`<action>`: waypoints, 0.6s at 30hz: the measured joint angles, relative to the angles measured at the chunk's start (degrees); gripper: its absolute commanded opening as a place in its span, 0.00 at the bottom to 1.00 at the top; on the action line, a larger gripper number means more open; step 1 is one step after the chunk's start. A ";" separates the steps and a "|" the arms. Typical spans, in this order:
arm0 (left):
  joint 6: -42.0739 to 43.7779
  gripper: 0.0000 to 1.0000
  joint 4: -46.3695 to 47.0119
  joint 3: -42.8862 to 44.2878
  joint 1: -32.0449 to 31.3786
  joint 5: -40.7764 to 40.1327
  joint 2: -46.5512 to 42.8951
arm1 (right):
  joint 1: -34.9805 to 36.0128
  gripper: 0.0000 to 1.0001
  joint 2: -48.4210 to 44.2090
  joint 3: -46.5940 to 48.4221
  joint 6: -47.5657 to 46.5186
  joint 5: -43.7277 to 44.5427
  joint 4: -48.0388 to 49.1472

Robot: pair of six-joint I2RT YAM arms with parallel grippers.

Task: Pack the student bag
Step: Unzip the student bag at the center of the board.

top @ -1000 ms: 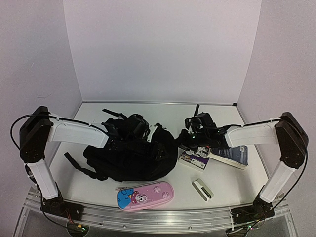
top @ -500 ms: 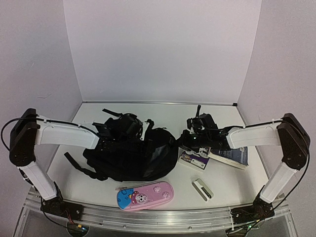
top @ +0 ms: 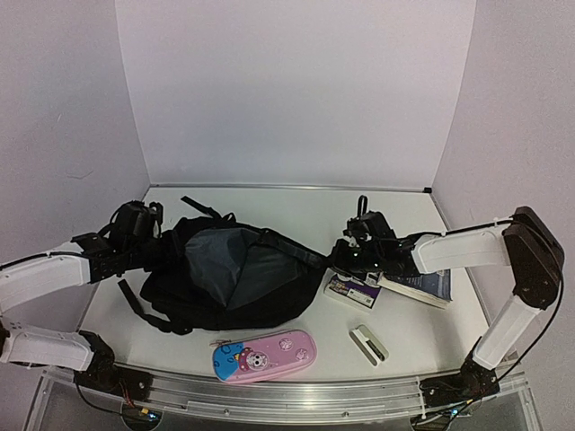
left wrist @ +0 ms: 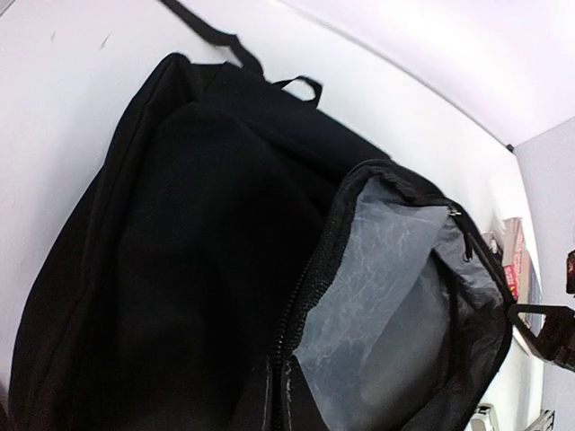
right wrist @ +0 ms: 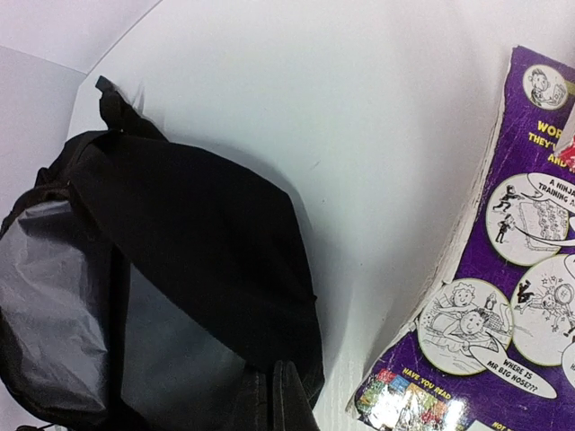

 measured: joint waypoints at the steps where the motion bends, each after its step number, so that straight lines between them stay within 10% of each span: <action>1: -0.60 0.00 -0.80 -1.16 0.38 0.17 -1.08 | 0.11 0.00 0.14 0.00 -0.01 0.14 0.01; 18: -2.69 0.00 -2.28 -5.31 10.43 9.12 -0.60 | -4.57 0.00 -0.59 -2.46 -0.54 -2.99 -0.09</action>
